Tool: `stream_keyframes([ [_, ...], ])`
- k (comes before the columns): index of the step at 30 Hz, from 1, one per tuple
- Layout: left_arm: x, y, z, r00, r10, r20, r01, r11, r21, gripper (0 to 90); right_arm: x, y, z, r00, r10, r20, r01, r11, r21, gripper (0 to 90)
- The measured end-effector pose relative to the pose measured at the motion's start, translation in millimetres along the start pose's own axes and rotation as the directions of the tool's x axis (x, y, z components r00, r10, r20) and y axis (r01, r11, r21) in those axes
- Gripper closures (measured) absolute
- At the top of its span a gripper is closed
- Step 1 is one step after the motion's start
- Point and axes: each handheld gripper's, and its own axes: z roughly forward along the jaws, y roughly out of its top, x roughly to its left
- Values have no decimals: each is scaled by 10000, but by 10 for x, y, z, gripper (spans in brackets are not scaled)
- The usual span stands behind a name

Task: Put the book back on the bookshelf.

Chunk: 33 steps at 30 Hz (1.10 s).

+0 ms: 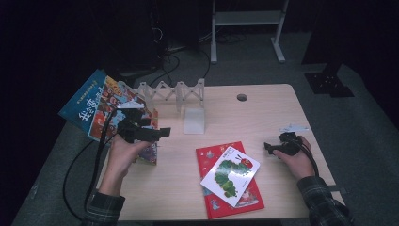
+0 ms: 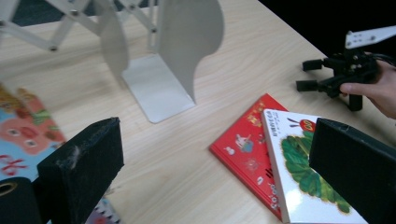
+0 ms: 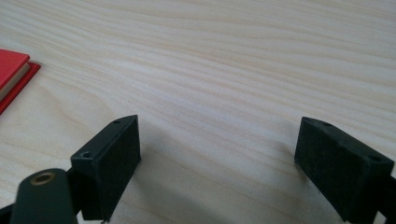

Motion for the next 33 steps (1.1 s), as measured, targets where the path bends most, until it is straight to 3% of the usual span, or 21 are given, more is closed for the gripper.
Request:
stream_keyframes([
  [9,-186,-144,202,9980,555,291,-559,9984,129,19,3,-4,-4,10000,-56,-50,56,10000,3,131],
  [17,-234,-353,472,9958,512,763,-529,9984,212,19,5,-6,-7,9999,-116,-90,116,9999,7,131],
  [19,-251,-397,545,9947,745,703,-767,9966,286,19,5,-6,-7,9999,-121,-93,121,9999,6,131],
  [21,-282,-422,609,9911,1261,437,-1284,9902,546,19,5,-6,-7,9999,-119,-97,119,9999,6,130],
  [26,-297,-563,752,9861,1480,759,-1520,9872,488,42,9,-9,-11,9999,-133,-97,133,9999,4,135],
  [33,-238,-739,880,9865,1317,978,-1416,9846,1024,64,24,-12,-92,9986,-427,-310,430,9990,90,318],
])
